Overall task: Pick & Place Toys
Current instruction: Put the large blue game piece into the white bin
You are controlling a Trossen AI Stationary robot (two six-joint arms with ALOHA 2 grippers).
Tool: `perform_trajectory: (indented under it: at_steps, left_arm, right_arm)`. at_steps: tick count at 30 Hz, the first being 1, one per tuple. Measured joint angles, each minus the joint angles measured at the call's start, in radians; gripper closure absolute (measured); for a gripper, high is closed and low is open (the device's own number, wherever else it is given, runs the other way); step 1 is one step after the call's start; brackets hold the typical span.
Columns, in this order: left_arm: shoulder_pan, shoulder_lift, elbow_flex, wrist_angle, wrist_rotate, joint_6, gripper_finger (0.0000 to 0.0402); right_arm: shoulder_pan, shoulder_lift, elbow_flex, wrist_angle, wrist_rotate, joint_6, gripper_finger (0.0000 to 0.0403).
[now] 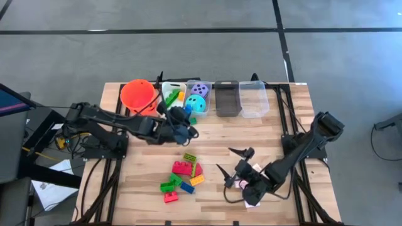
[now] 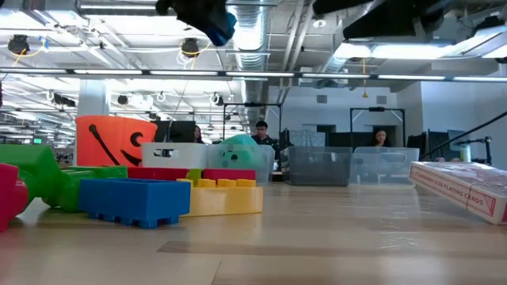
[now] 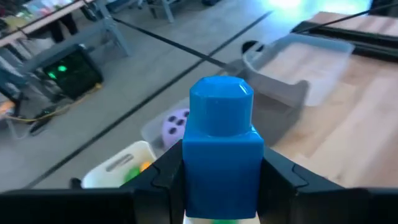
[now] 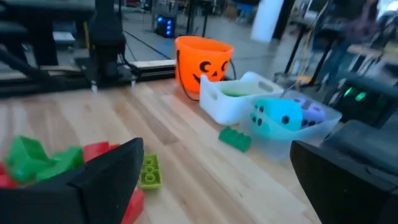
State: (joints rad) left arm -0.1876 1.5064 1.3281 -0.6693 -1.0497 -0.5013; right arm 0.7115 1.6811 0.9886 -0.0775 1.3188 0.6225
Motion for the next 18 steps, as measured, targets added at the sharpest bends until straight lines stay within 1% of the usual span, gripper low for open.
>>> perform_trajectory:
  at_steps: [2, 5, 9, 11, 15, 18]
  left_arm:
    - [0.027, 0.005, 0.0, 0.01, -0.005, 0.026, 0.0277]
    - [0.059, 0.006, 0.0, 0.01, -0.006, 0.063, 0.0277]
    - [0.097, 0.006, 0.0, 0.009, -0.006, 0.113, 0.0277]
    - [0.121, 0.006, -0.001, 0.01, -0.006, 0.134, 0.0277]
    - [0.185, 0.006, -0.07, 0.132, -0.003, 0.23, 0.0277]
    - [0.252, 0.006, -0.146, 0.237, 0.018, 0.296, 0.0277]
  right_arm:
    - [-0.008, 0.042, -0.001, 0.079, 0.011, -0.088, 0.0006]
    - [-0.026, 0.083, 0.0, 0.235, 0.006, -0.264, 0.0006]
    - [-0.053, 0.112, -0.001, 0.42, -0.056, -0.513, 0.0006]
    - [-0.07, 0.112, 0.0, 0.494, -0.109, -0.595, 0.0006]
    - [-0.099, 0.112, 0.0, 0.546, -0.224, -0.63, 0.0006]
    - [-0.116, 0.112, 0.0, 0.539, -0.248, -0.63, 0.0006]
